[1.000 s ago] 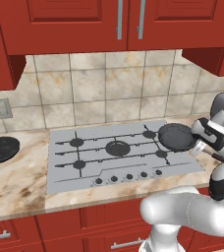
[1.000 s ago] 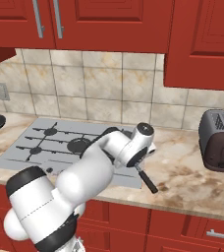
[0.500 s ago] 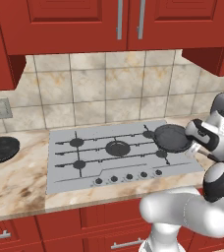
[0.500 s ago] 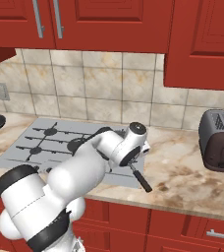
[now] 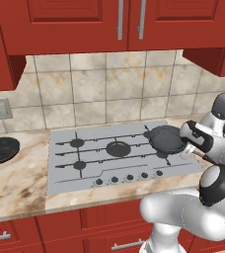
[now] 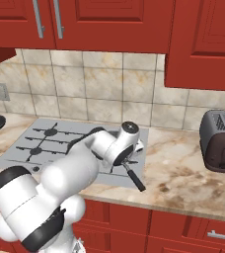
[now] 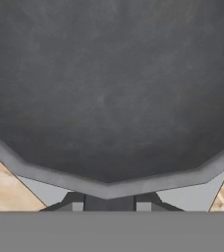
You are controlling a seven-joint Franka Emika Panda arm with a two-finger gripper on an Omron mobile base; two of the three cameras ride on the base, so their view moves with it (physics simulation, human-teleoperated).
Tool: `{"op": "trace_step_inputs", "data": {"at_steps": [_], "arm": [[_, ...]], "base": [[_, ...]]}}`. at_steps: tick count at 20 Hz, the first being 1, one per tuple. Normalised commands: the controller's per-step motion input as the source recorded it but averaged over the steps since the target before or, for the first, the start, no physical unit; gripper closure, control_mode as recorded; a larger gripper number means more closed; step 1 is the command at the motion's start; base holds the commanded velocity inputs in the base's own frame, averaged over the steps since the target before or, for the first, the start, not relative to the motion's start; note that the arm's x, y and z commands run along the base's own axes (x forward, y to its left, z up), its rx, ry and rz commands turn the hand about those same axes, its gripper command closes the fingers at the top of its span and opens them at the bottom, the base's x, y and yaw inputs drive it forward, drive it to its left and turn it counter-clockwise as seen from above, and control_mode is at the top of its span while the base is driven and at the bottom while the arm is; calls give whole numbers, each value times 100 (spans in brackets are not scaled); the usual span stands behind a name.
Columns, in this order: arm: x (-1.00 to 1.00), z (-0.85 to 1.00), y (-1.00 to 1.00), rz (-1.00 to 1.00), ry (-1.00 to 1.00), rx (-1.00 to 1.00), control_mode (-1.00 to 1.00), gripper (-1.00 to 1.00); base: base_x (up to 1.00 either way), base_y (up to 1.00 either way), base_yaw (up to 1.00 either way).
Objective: Place both pans onto different burners. Then place the onion and the chicken drumstick on different pans.
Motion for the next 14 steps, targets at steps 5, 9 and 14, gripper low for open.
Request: {"op": "trace_step_inputs", "data": {"at_steps": [5, 9, 14], "arm": [[3, 0, 25, 1, 0, 0, -100, 100], [3, 0, 24, 2, 0, 0, -100, 100], [6, 0, 22, 3, 0, 0, -100, 100]], "base": [[0, 0, 0], [0, 0, 0], [0, 0, 0]]}}
